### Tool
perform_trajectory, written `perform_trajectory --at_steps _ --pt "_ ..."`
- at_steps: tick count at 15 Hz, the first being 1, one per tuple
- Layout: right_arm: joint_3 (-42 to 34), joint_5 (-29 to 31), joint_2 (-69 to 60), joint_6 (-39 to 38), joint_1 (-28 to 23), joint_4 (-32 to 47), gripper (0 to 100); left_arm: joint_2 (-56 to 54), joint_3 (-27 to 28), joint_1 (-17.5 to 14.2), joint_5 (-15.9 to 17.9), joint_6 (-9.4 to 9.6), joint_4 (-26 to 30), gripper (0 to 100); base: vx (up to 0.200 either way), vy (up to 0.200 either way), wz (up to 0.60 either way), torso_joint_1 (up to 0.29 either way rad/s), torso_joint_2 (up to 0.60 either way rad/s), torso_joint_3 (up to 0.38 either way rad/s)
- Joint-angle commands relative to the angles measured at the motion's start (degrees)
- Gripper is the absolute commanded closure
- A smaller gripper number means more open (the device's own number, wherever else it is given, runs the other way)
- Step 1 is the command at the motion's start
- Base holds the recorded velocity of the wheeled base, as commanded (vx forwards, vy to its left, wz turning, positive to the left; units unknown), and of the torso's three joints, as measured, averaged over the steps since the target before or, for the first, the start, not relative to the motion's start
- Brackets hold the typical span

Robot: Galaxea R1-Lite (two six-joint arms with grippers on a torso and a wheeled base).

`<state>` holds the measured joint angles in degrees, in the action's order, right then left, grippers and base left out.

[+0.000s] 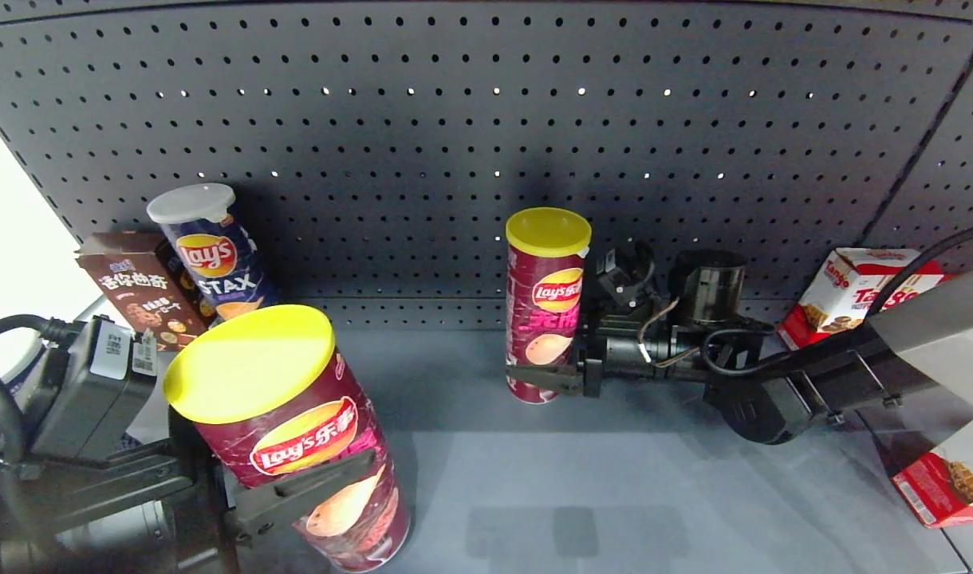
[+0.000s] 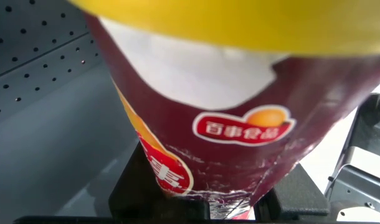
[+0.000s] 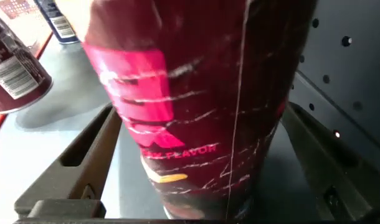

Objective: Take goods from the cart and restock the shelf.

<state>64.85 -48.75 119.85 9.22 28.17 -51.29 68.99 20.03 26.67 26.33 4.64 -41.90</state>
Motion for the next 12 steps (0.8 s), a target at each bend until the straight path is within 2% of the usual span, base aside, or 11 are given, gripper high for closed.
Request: perform_trajectory --at_steps 1,8,12 --pt "0.3 0.0 0.8 0.1 0.5 -0.3 100 -0.1 -0.1 -0.1 0.0 0.01 0.0 100 0.000 0.000 0.00 0.000 0.00 0.000" --pt "-2.5 1.1 -2.9 0.0 0.9 0.0 100 -0.5 -1.7 -0.2 0.0 -0.07 0.0 100 0.000 0.000 0.00 0.000 0.00 0.000" --pt "-12.6 9.6 -13.6 -2.1 4.3 -0.1 100 -0.8 -1.5 -0.3 0.0 -0.07 -0.1 100 0.000 0.000 0.00 0.000 0.00 0.000"
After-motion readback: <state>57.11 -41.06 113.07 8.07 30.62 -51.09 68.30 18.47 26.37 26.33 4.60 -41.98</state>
